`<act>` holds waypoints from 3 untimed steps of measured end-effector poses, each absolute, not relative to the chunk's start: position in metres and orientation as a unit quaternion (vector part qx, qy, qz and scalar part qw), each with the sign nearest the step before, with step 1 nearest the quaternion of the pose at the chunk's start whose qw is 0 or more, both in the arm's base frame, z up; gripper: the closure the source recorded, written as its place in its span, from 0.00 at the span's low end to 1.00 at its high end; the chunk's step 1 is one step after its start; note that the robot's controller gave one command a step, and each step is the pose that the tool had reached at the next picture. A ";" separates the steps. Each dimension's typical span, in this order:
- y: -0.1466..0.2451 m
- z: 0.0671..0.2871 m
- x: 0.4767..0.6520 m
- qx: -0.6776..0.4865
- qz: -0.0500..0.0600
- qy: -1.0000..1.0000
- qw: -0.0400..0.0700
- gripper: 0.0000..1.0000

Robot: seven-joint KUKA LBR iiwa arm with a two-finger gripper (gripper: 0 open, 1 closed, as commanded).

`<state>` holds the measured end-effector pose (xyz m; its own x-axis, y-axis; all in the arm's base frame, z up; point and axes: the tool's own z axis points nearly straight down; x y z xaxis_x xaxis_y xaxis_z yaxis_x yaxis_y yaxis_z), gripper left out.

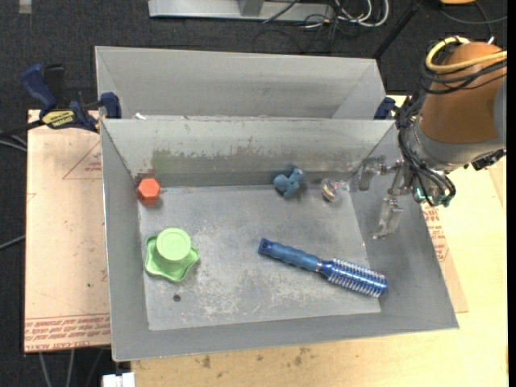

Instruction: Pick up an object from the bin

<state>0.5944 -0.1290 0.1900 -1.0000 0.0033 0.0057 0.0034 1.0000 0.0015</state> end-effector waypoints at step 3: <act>-0.049 0.073 0.482 0.011 -0.001 -1.000 0.000 1.00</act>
Offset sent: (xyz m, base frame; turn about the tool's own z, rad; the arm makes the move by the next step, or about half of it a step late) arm -0.0556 0.0281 -0.1200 -0.0988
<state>0.4818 -0.0488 0.0730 -0.9997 -0.0224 -0.0006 -0.0224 0.9997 0.0011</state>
